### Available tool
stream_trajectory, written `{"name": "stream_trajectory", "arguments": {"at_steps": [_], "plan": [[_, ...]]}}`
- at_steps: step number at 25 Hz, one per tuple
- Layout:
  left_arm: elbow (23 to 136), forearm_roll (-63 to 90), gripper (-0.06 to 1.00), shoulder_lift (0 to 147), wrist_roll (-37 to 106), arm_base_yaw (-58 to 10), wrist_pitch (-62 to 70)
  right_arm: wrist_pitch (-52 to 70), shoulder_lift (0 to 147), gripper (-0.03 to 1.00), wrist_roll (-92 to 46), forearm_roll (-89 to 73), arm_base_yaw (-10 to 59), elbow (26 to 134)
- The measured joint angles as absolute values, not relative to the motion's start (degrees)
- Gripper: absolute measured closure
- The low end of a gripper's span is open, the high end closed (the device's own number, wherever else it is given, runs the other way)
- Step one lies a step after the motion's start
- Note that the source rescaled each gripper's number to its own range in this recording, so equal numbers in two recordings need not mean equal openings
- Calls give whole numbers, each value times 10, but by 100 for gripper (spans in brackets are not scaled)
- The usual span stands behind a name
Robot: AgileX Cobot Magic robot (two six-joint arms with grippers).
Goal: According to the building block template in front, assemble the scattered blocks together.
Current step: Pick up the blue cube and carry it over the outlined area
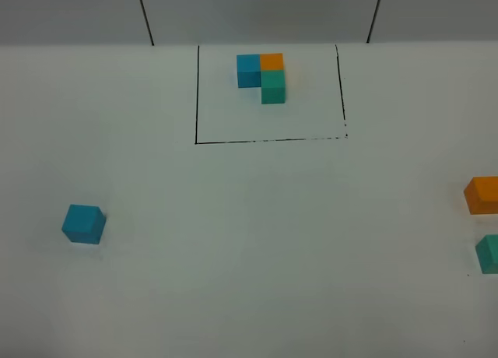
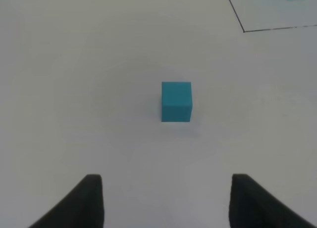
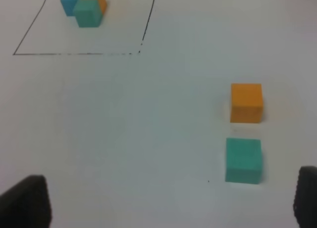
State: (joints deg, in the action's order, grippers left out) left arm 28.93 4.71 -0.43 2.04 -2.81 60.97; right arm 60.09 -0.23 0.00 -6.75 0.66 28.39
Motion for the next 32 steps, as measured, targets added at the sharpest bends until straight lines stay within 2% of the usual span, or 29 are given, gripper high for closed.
{"name": "stream_trajectory", "arguments": {"at_steps": [10, 12, 14, 19, 21, 26, 32], "plan": [[289, 47, 72, -4, 20, -28, 610, 601, -2, -3, 5, -67, 7, 284], [289, 47, 67, -4, 20, -28, 610, 601, -2, -3, 5, -67, 7, 284], [289, 47, 55, -1, 20, -28, 609, 601, -2, -3, 5, -67, 7, 284], [318, 48, 4, 72, 18, -28, 572, 601, -2, -2, 5, -67, 7, 284], [333, 48, -4, 141, 11, -28, 561, 601, -2, -1, 5, -67, 7, 284], [381, 48, -6, 373, 7, -28, 519, 601, -2, -1, 5, -67, 7, 284], [492, 59, -5, 701, 6, -36, 517, 601, -2, -1, 7, -67, 7, 284]]}}
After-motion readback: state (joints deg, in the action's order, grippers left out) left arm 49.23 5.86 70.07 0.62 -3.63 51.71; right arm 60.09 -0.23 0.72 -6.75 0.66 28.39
